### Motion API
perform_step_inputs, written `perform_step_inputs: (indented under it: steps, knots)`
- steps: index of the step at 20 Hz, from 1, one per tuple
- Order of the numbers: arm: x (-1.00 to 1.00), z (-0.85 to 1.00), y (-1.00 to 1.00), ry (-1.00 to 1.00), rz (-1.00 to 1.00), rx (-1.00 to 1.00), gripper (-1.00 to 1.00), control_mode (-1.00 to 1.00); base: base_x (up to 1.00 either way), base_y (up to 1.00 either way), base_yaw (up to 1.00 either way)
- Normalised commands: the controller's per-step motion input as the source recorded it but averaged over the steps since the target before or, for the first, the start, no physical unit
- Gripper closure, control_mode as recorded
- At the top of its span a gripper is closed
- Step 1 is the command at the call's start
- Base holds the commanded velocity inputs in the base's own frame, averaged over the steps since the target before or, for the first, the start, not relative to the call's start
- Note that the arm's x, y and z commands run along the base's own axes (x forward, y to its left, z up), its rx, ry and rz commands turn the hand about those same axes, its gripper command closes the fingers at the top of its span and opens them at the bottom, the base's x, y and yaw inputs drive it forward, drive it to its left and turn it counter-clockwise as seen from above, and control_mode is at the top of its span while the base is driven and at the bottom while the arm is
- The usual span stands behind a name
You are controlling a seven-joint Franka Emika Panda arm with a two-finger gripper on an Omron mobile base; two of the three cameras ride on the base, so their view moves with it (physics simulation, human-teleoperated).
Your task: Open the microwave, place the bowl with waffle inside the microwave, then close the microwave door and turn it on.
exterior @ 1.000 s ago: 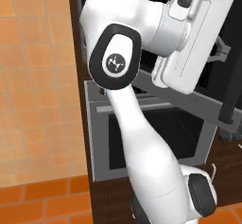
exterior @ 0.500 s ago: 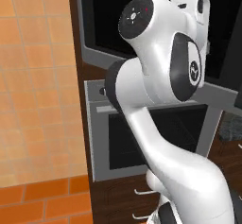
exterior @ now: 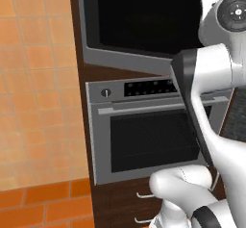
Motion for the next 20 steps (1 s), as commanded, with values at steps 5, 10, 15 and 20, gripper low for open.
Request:
perform_step_inputs:
  steps: [5,10,15,20]
  knots:
    - [1.00,-0.42,-0.57,0.05,0.33,0.01,1.00,-1.00,0.00,0.00,0.00]
    - [1.00,-0.32,-0.63,0.08,0.23,0.07,1.00,-1.00,0.00,0.00,0.00]
    - [1.00,-0.05,-0.53,0.14,0.13,0.12,1.00,-1.00,0.00,0.00,0.00]
    - [1.00,-0.16,-0.24,0.18,0.02,0.05,1.00,-1.00,0.00,0.00,0.00]
